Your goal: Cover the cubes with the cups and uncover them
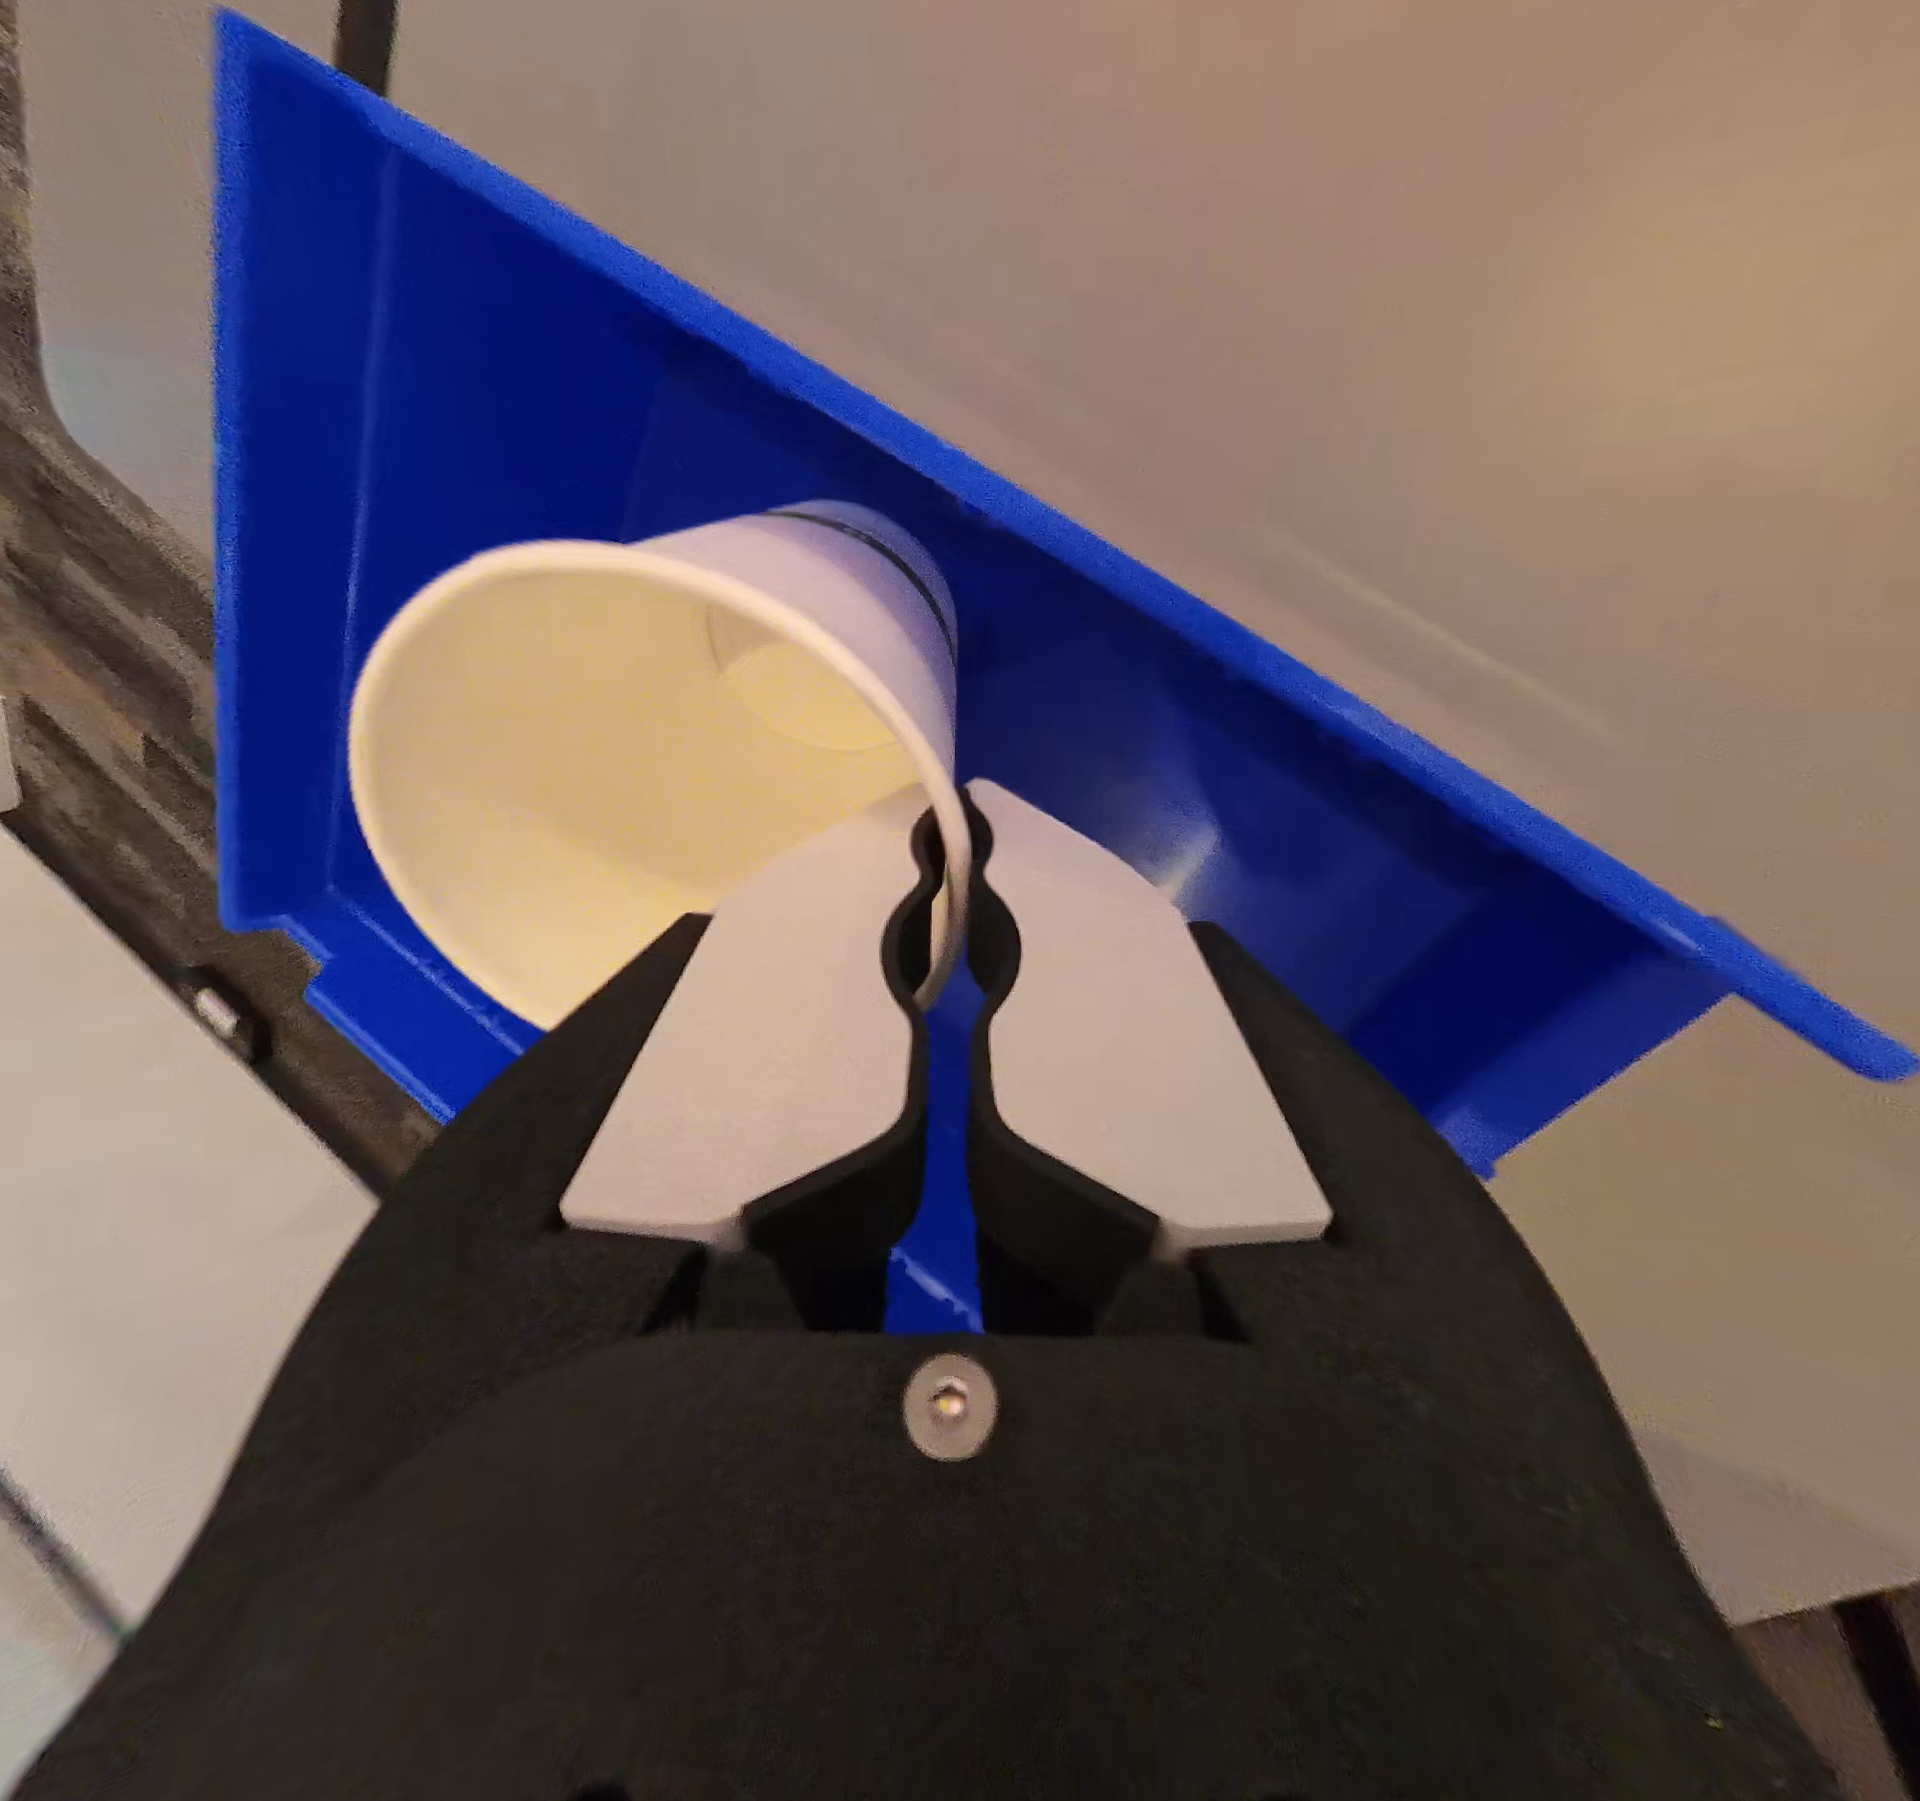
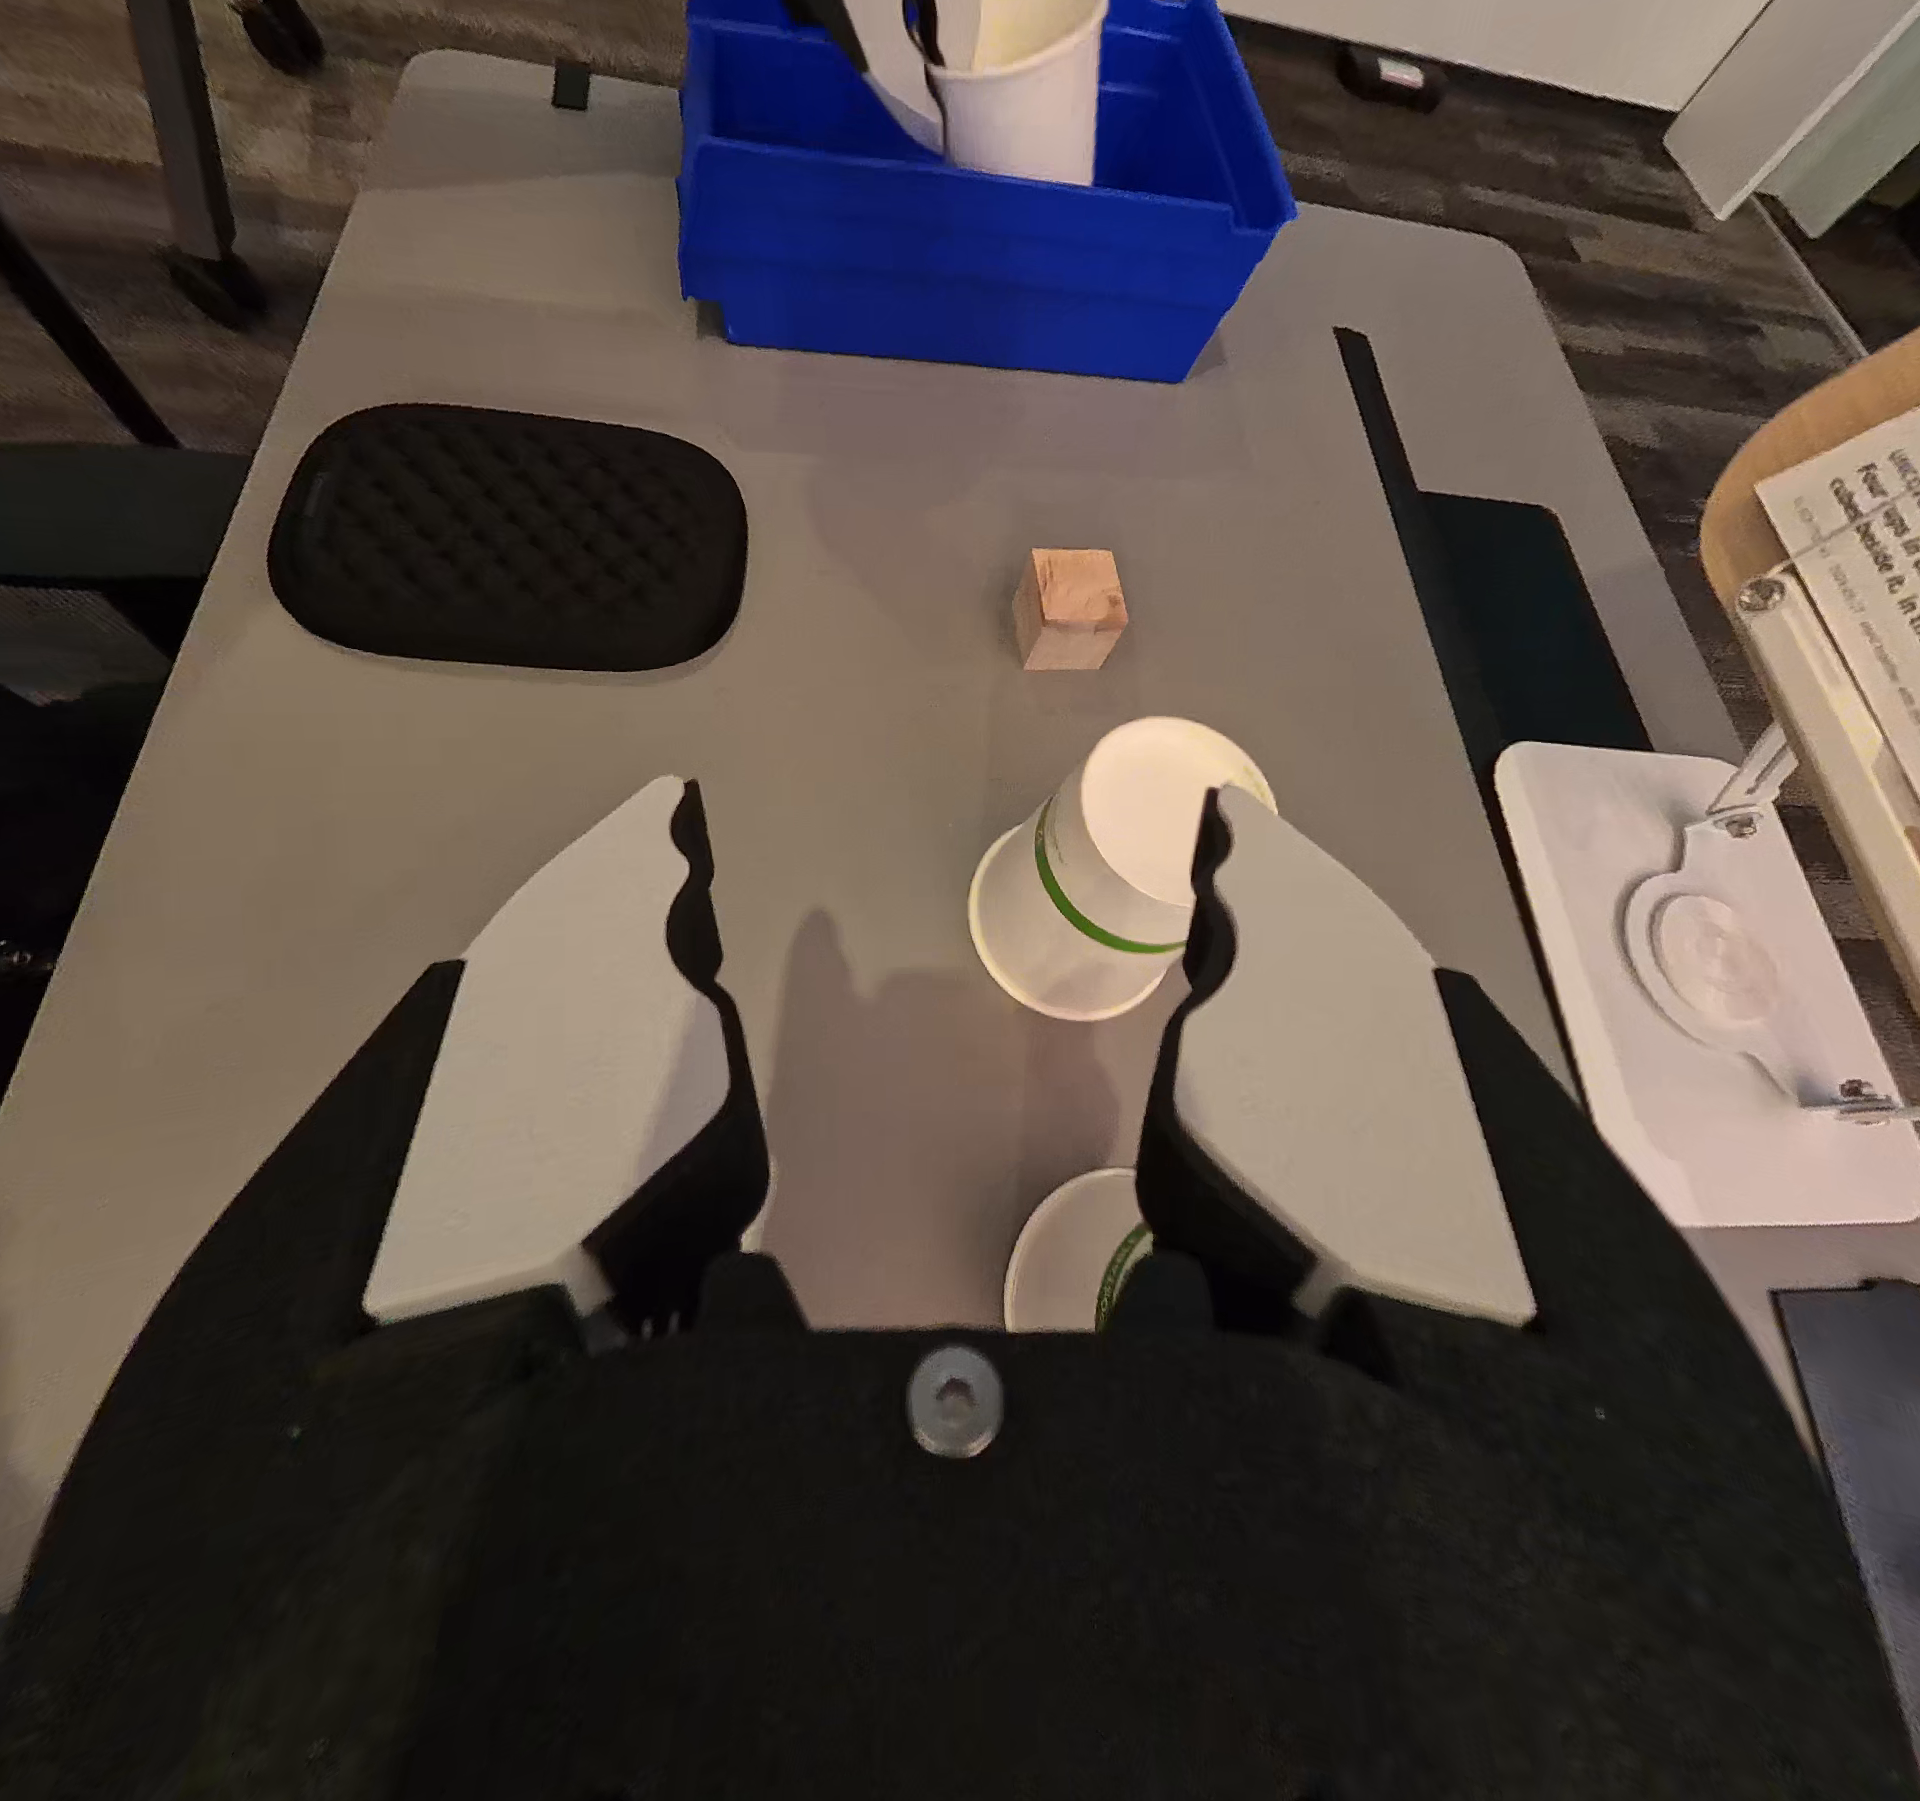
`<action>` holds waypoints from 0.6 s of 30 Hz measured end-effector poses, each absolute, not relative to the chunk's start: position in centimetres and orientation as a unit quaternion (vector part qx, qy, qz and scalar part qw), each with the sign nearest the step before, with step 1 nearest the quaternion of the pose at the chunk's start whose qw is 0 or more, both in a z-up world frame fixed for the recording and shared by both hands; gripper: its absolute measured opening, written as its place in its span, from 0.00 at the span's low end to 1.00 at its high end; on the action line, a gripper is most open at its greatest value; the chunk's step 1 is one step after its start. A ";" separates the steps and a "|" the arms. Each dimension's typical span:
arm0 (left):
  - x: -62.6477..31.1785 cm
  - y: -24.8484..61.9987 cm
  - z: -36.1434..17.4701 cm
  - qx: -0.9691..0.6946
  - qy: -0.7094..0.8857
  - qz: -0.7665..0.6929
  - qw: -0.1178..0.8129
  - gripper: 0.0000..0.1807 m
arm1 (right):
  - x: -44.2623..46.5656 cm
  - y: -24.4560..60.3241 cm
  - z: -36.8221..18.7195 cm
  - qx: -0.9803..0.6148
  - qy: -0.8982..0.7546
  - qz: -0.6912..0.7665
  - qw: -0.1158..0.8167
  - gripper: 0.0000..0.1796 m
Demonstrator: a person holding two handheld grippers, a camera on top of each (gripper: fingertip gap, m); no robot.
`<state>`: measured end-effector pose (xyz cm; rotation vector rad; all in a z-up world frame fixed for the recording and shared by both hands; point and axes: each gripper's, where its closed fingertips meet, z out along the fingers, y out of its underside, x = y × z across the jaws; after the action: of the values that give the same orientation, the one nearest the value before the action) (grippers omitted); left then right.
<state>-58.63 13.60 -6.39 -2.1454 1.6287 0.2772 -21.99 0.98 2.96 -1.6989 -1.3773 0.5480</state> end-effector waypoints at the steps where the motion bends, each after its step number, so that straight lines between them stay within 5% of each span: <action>1: -58.5 13.6 -5.4 -0.778 0.574 0.088 0.238 0.00 | -21.7 1.1 2.9 -0.681 -0.546 0.224 0.433 0.49; 9: -50.5 7.2 11.1 -0.694 0.466 -0.189 0.515 0.00 | -24.0 1.3 6.6 -0.618 -0.515 0.284 0.521 0.47; 18: -37.1 -6.0 14.6 -0.507 0.508 -0.457 0.526 0.00 | -28.0 -2.4 12.2 -0.480 -0.503 0.316 0.646 0.48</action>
<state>-37.11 -5.99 14.57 -1.2116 1.2152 -1.0931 -28.01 -2.43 12.19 -1.0921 -1.1435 0.7190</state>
